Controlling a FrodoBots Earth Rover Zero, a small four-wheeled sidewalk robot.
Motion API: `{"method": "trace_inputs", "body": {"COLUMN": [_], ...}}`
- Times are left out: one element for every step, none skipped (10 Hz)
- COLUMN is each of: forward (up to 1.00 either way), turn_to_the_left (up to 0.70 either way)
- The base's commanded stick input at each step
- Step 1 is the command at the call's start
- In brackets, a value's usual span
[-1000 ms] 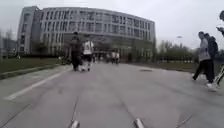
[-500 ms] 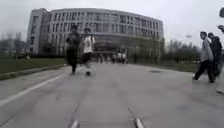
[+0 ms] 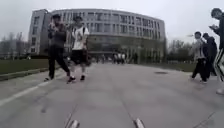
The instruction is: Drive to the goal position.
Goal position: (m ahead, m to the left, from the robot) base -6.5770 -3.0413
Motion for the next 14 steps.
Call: {"method": "trace_inputs", "body": {"forward": [0.85,0.85,0.85,0.85,0.85,0.85,0.85,0.85,0.85,0.85,0.85,0.85,0.85,0.85], "turn_to_the_left": [0.00,0.00,0.00,0.00,0.00,0.00,0.00,0.00,0.00,0.00,0.00,0.00,0.00,0.00]}}
